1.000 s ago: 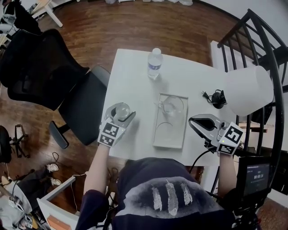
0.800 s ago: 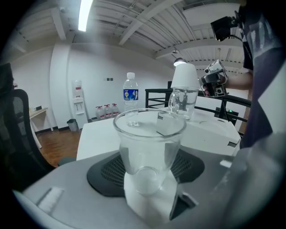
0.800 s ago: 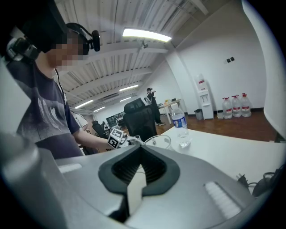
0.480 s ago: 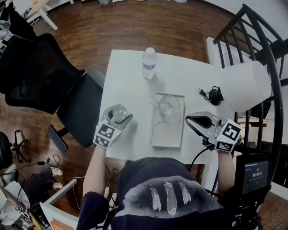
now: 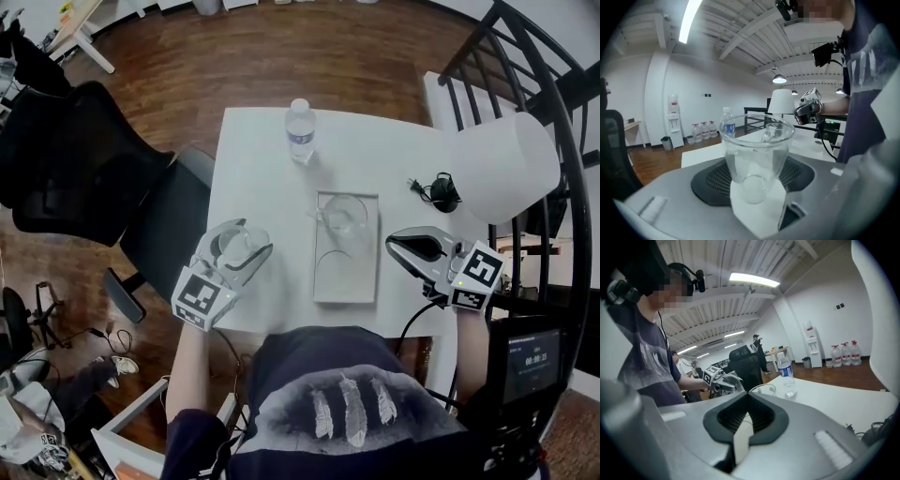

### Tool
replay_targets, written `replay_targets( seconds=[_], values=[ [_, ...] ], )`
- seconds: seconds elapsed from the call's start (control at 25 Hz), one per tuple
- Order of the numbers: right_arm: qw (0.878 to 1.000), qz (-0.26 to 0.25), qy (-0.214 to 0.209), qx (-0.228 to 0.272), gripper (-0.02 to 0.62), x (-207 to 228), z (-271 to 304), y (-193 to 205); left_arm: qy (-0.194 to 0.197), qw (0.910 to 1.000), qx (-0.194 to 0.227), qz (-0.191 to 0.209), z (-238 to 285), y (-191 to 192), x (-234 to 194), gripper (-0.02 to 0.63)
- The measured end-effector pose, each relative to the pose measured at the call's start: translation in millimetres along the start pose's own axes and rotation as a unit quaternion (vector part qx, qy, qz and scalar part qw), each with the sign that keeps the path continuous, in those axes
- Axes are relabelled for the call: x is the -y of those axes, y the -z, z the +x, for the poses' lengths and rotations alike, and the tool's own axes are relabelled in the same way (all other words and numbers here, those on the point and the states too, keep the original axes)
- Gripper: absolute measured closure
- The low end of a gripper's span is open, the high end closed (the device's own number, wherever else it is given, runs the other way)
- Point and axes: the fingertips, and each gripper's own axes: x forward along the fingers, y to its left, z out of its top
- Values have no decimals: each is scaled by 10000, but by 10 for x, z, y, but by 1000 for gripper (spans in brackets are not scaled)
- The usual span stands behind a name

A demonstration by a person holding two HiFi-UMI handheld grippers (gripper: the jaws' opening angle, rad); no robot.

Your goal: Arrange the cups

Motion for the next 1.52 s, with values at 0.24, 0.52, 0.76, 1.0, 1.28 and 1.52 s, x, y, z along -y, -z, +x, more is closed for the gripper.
replay_targets(
  seconds=[0.24, 0.52, 0.76, 1.0, 1.28, 1.52],
  values=[
    [9999, -28, 29, 122, 592, -95, -77, -18, 251, 9985, 355, 329, -126, -574, 239, 319],
    [9993, 5, 137, 341, 592, -149, -231, -61, 734, 9949, 287, 635, -161, -830, 559, 319],
    [9986, 97, 242, 462, 592, -187, -337, 20, 1329, 9856, 124, 1034, 5, -887, 932, 319],
    [9974, 170, 452, 527, 592, -156, -497, 99, 1974, 9729, -36, 1206, 259, -829, 1370, 319],
    [9955, 329, 644, 610, 592, -102, -742, 205, 2461, 9608, -180, 1263, 532, -689, 1682, 319],
    [9950, 364, 687, 624, 592, -70, -788, 220, 2556, 9547, -486, 1442, 679, -465, 1713, 319]
  ],
)
